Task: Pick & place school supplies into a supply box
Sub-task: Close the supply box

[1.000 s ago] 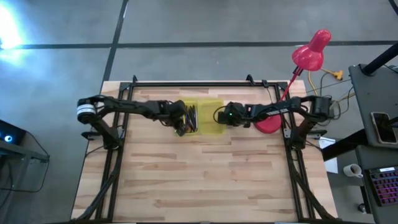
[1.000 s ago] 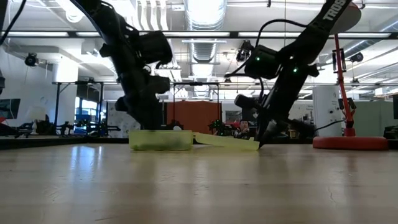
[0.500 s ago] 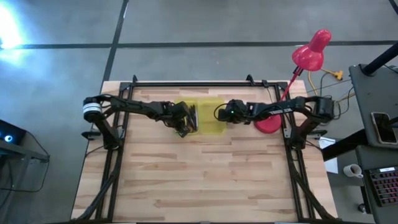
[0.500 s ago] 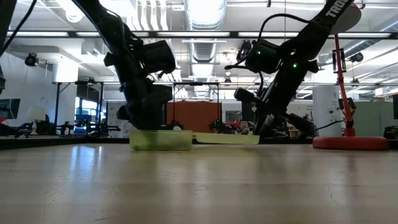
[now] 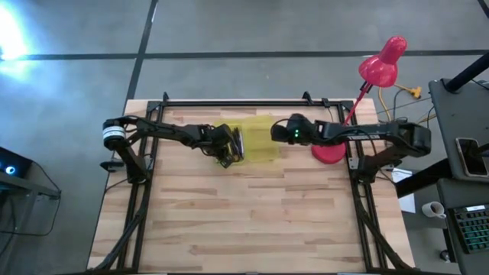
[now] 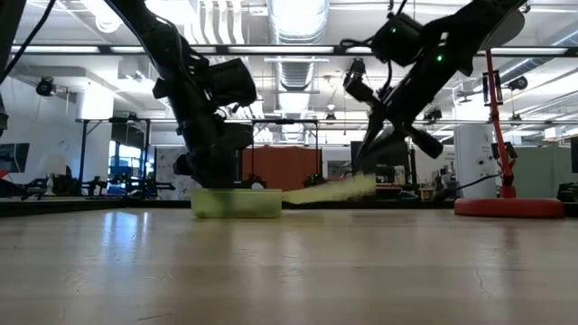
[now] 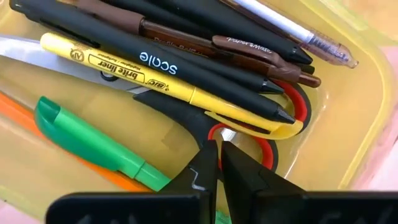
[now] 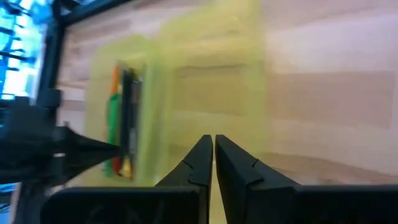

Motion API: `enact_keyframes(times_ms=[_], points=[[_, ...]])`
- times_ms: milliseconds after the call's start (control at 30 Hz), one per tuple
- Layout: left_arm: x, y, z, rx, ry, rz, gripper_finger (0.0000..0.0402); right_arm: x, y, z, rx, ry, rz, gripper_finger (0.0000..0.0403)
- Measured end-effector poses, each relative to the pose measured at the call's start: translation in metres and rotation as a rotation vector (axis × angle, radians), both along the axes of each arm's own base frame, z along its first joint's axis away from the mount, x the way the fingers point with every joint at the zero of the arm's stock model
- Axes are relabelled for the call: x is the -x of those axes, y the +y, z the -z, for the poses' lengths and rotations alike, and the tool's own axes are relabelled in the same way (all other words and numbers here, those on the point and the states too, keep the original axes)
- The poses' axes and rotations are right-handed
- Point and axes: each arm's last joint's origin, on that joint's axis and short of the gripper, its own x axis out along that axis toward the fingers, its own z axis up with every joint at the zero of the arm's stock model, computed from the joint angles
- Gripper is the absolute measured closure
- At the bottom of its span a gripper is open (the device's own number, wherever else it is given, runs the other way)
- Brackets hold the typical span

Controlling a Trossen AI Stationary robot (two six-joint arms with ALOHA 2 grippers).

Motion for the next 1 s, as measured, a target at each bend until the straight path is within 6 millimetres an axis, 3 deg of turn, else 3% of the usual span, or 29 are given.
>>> enact_keyframes(times_ms=[267, 467, 700, 900, 1000], points=[[-0.002, 0.001, 0.001, 0.003, -0.019, -0.004, 0.0396, -0.001, -0.001, -0.014, 0.037, -0.012, -0.024, 0.0390], [-0.001, 0.000, 0.002, 0.006, -0.011, -0.005, 0.0396, 0.010, 0.001, 0.019, -0.044, 0.273, 0.000, 0.0390], [0.002, -0.001, 0.005, 0.025, -0.006, -0.004, 0.0396, -0.010, 0.000, 0.060, -0.122, 0.355, -0.035, 0.0390], [0.003, -0.002, 0.006, 0.036, 0.001, 0.001, 0.0396, -0.026, 0.001, 0.075, -0.127, 0.395, -0.056, 0.0390], [0.003, -0.002, 0.006, 0.037, 0.004, 0.002, 0.0396, -0.034, -0.001, 0.071, -0.109, 0.384, -0.073, 0.0390]])
